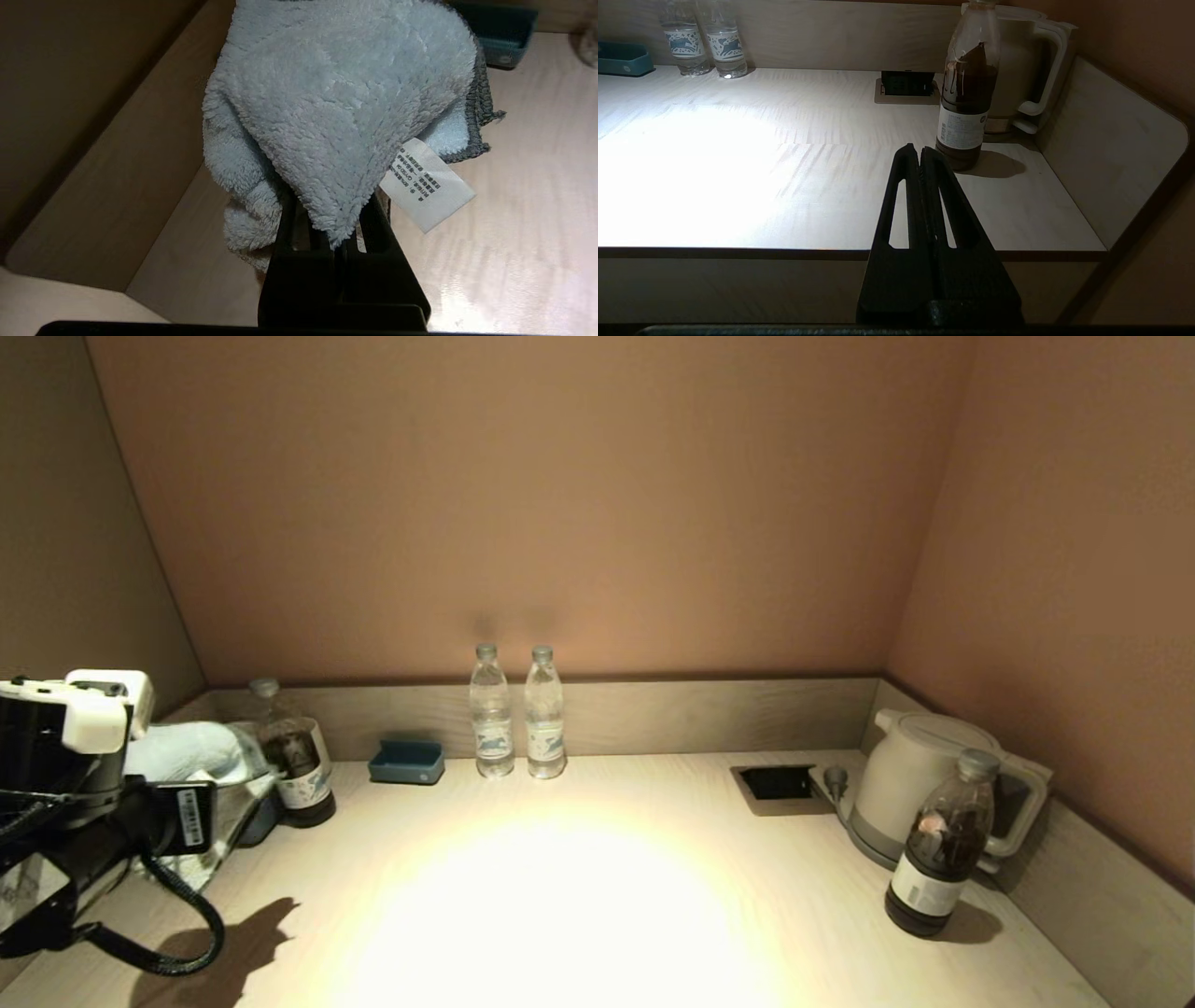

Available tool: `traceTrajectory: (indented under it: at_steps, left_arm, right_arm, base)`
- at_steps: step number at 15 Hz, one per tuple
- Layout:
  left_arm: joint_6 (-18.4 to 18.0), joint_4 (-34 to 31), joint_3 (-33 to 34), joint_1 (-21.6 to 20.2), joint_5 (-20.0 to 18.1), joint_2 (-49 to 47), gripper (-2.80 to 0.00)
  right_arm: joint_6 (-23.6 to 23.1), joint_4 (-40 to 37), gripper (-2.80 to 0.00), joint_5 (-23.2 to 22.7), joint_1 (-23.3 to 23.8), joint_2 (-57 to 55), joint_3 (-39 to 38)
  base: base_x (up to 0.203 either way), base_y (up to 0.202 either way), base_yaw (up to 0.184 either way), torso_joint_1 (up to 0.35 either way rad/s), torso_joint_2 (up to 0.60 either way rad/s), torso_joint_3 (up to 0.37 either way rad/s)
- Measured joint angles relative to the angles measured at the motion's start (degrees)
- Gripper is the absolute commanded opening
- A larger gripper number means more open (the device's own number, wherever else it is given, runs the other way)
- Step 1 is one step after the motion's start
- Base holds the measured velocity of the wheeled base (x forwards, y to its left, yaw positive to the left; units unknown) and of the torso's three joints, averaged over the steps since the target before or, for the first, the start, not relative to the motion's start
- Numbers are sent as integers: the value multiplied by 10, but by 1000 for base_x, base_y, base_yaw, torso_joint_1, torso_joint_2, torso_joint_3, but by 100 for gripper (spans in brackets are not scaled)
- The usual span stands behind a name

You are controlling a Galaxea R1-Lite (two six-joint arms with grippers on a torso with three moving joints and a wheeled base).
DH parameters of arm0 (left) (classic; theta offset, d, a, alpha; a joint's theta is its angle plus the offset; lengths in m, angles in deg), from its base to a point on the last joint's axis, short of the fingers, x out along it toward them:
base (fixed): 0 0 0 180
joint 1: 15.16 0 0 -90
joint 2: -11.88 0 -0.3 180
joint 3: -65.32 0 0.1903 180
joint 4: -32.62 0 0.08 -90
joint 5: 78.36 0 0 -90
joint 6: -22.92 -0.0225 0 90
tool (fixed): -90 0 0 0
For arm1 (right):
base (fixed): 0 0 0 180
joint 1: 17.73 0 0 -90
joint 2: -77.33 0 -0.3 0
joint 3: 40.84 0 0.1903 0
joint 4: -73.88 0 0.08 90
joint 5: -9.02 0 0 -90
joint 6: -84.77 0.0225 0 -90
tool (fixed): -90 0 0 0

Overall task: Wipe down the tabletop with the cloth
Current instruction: Place the tablecloth

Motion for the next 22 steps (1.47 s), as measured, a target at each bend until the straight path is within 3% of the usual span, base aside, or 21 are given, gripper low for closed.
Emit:
traceTrajectory:
  at_steps: [2, 5, 6, 9, 12, 15, 19, 22]
  left_arm:
    - [2, -12, 15, -31, -10, 20, -280]
    - [2, -53, 3, -136, -74, 30, -280]
    - [2, -81, -13, -167, -112, 32, -280]
    - [2, -147, -47, -202, -209, 43, -280]
    - [1, -235, -88, -224, -366, 71, -280]
    - [-11, -259, -108, -258, -460, 84, -280]
    - [-51, -258, -119, -323, -526, 83, -280]
    - [-78, -255, -126, -375, -536, 66, -280]
  right_arm:
    - [0, 0, -280, 0, 0, 0, 0]
    - [0, 0, -280, 0, 0, 0, 0]
    - [0, 0, -280, 0, 0, 0, 0]
    - [0, 0, -280, 0, 0, 0, 0]
    - [-1, 0, -280, 0, 0, 0, 0]
    - [0, 0, -280, 0, 0, 0, 0]
    - [0, 0, -280, 0, 0, 0, 0]
    - [0, 0, -280, 0, 0, 0, 0]
  base:
    - [0, 0, 0, 0, 0, 0]
    - [0, 0, 0, 0, 0, 0]
    - [0, 0, 0, 0, 0, 0]
    - [0, 0, 0, 0, 0, 0]
    - [0, 0, 0, 0, 0, 0]
    - [0, 0, 0, 0, 0, 0]
    - [0, 0, 0, 0, 0, 0]
    - [0, 0, 0, 0, 0, 0]
